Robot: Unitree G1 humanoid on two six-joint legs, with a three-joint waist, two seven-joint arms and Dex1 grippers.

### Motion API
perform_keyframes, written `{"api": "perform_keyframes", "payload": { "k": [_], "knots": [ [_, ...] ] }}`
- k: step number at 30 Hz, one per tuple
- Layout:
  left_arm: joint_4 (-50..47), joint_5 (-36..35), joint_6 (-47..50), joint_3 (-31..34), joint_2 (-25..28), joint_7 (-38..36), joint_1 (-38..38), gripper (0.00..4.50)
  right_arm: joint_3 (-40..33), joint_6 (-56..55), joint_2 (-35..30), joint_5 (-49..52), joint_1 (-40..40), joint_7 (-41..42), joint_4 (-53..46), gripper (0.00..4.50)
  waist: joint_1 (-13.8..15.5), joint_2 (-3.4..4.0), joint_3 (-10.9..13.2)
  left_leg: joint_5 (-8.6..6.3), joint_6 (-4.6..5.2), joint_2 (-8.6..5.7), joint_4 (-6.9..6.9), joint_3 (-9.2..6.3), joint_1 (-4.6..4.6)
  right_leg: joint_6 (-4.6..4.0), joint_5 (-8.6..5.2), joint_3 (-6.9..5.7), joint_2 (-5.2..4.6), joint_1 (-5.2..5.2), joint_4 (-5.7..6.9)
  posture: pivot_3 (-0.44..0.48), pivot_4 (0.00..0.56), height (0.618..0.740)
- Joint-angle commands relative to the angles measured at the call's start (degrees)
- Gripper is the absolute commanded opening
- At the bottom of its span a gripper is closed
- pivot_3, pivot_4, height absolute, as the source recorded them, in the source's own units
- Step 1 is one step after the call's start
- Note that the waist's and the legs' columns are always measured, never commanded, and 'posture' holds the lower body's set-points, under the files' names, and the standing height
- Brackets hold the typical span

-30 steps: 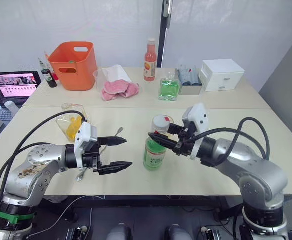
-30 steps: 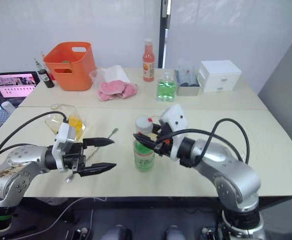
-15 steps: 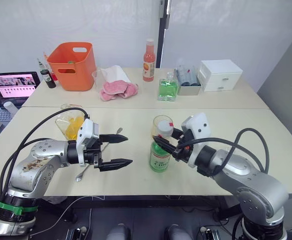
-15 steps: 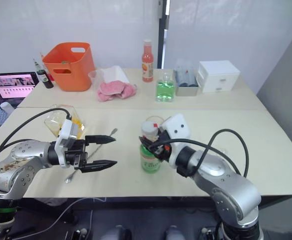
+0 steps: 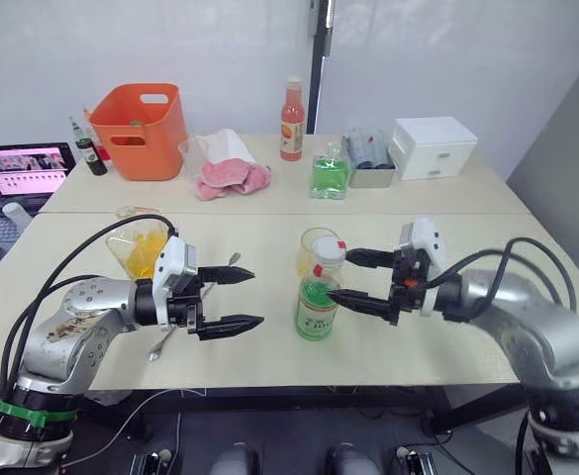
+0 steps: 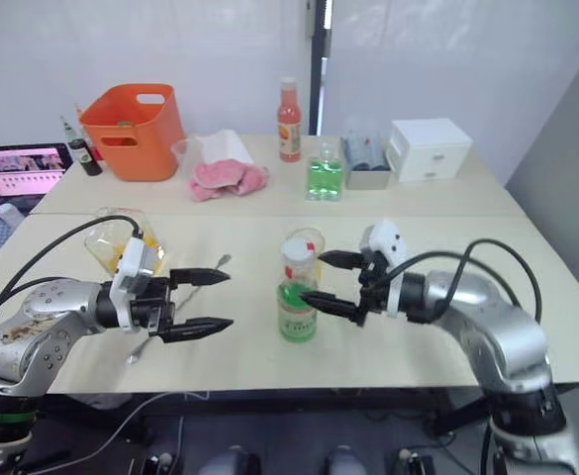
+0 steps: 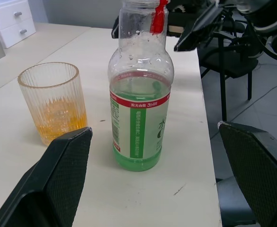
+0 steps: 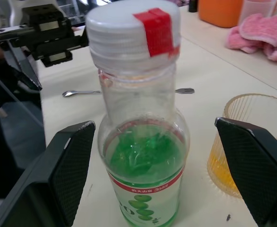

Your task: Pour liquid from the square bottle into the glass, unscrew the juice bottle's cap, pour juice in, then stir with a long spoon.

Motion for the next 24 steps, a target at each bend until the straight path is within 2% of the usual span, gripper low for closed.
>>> {"api": "perform_keyframes", "payload": {
  "k": [1,5,10,11,18,24],
  "knots": [
    [-3.03,-1.23,-0.02,1.77,0.47,0.41,0.73,4.50,2.28,-6.35,0.69,-1.67,-5.43,8.70,7.79,4.29,0.05,0.00,0.00,0.00,0.00,0.03,-0.01,-0.01,0.00,0.00,0.00,0.00,0.03,0.00,0.00,0.000,0.150,0.715],
    [-5.02,-1.94,0.94,2.98,1.07,1.51,2.03,4.50,4.49,-8.92,1.79,-2.58,-9.59,15.11,14.06,4.29,0.23,-0.01,0.01,0.00,0.00,0.05,0.00,-0.01,-0.03,-0.01,0.00,0.00,0.03,-0.02,-0.01,0.000,0.150,0.715],
    [-6.99,-2.79,1.94,4.30,1.87,2.45,3.63,4.50,5.27,-10.14,4.03,-2.89,-12.29,18.17,17.90,4.29,0.51,-0.01,0.01,0.00,0.00,0.03,0.01,-0.03,-0.03,-0.01,0.01,-0.01,-0.01,0.00,0.00,0.000,0.150,0.715],
    [-7.19,-2.86,2.04,4.39,1.97,2.61,3.79,4.50,5.26,-10.33,4.34,-3.11,-12.61,18.45,18.50,3.78,0.51,-0.01,0.01,0.00,0.00,0.02,0.01,-0.03,-0.03,-0.01,0.01,-0.01,-0.01,-0.01,0.00,0.000,0.150,0.715],
    [-8.20,-3.40,2.74,4.82,2.25,3.39,4.37,4.50,4.45,-10.37,4.87,-3.21,-12.45,18.96,18.66,1.52,0.54,-0.01,0.01,0.00,0.00,0.02,0.01,-0.03,-0.03,-0.02,0.01,-0.01,-0.01,-0.02,0.02,0.000,0.150,0.715],
    [-7.51,-3.31,2.71,4.28,2.11,3.29,3.50,4.50,2.59,-8.09,4.83,-1.43,-10.09,14.95,12.15,1.46,0.64,0.00,0.01,0.00,0.00,0.02,0.01,-0.03,-0.03,-0.02,0.01,-0.02,-0.02,-0.02,0.02,0.000,0.150,0.715]
  ]
}}
